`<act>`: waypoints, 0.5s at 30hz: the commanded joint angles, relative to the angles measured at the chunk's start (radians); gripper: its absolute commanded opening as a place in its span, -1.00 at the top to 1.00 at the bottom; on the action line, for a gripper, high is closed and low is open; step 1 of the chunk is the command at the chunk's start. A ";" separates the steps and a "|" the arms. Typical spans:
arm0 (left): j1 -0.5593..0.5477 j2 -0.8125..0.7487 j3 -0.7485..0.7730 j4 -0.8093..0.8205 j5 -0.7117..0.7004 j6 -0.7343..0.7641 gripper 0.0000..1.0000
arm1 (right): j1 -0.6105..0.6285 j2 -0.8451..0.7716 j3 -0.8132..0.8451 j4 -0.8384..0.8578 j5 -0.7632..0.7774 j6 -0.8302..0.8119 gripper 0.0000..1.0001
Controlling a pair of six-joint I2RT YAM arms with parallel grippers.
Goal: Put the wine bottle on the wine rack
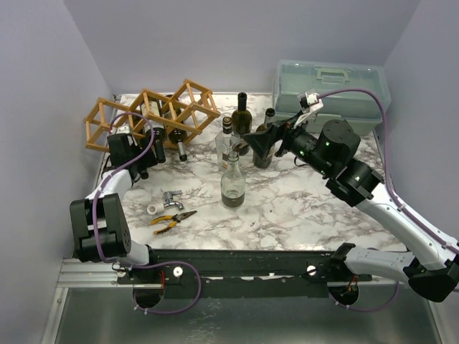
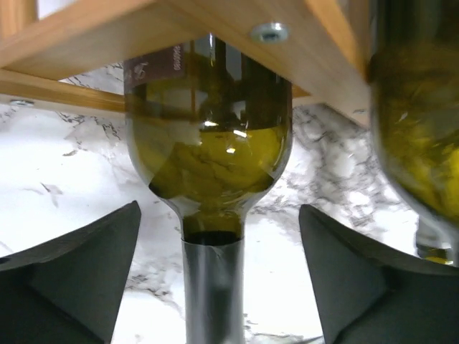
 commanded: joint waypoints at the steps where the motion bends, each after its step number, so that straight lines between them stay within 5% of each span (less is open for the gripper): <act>1: 0.006 -0.072 0.012 -0.070 -0.056 -0.021 -0.97 | 0.006 0.024 0.015 -0.026 0.047 -0.025 -1.00; 10: 0.006 -0.298 -0.037 -0.253 -0.037 -0.177 -0.97 | 0.005 0.100 0.106 -0.152 0.199 -0.056 -1.00; 15: 0.004 -0.469 -0.017 -0.352 0.015 -0.224 -0.97 | 0.005 0.163 0.178 -0.244 0.422 -0.098 -1.00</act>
